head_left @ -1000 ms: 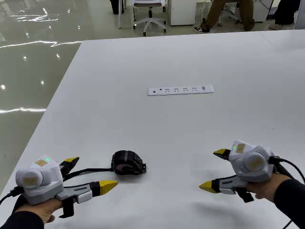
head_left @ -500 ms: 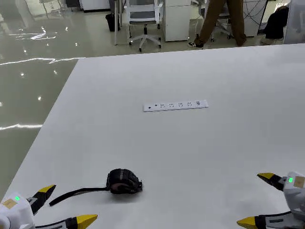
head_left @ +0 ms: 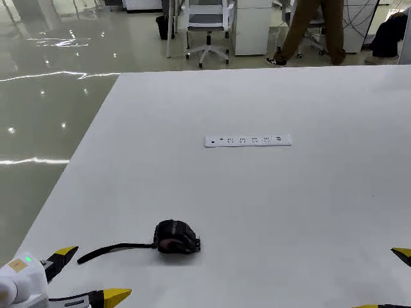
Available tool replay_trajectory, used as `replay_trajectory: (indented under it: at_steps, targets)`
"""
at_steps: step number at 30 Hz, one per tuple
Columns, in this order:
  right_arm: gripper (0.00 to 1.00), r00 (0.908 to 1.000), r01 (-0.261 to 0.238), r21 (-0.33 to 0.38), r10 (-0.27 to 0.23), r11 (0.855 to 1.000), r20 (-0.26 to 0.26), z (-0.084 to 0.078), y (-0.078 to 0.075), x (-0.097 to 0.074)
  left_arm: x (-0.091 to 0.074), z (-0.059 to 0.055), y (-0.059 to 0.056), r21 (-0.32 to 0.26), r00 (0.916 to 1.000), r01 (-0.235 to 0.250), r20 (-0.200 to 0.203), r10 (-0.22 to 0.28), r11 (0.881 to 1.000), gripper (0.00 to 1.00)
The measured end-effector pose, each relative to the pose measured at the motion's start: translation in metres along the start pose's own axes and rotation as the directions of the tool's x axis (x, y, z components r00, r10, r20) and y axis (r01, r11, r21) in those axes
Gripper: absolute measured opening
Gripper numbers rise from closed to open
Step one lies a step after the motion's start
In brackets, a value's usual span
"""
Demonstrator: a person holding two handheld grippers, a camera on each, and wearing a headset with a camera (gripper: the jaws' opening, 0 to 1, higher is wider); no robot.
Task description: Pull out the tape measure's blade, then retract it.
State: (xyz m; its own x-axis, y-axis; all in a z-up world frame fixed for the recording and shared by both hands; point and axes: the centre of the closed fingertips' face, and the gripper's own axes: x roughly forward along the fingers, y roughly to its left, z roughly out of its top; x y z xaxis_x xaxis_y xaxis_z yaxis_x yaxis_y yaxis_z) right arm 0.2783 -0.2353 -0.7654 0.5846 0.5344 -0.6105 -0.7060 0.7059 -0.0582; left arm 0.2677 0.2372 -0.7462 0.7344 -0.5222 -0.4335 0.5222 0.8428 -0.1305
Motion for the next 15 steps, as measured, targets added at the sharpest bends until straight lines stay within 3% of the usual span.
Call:
replay_trajectory:
  at_steps: [2,4,6,10,15]
  targets:
    - [0.95,1.0,0.0,-0.003,0.0,1.0,0.002,0.001,0.002,-0.001,-0.002,-0.009,0.005,-0.032,0.9978,-0.027,-0.062,0.025,0.999,1.0]
    - [0.95,1.0,-0.001,-0.003,0.001,1.0,0.004,0.003,0.005,-0.003,-0.001,0.001,0.002,-0.041,1.0,-0.002,-0.003,0.002,0.999,1.0]
    - [0.95,1.0,0.004,-0.002,-0.004,1.0,0.004,0.002,0.005,-0.005,-0.002,-0.001,0.003,-0.08,0.9996,-0.006,-0.028,0.004,0.997,1.0]
    - [0.95,0.9999,0.01,0.012,-0.01,1.0,0.007,-0.001,0.0,-0.009,-0.001,0.007,0.001,-0.021,0.9998,-0.002,0.02,0.003,1.0,1.0]
    - [0.97,0.9999,0.01,0.012,-0.01,1.0,0.004,-0.002,-0.002,-0.011,0.0,0.004,-0.002,0.018,0.9999,-0.006,0.015,0.006,1.0,1.0]
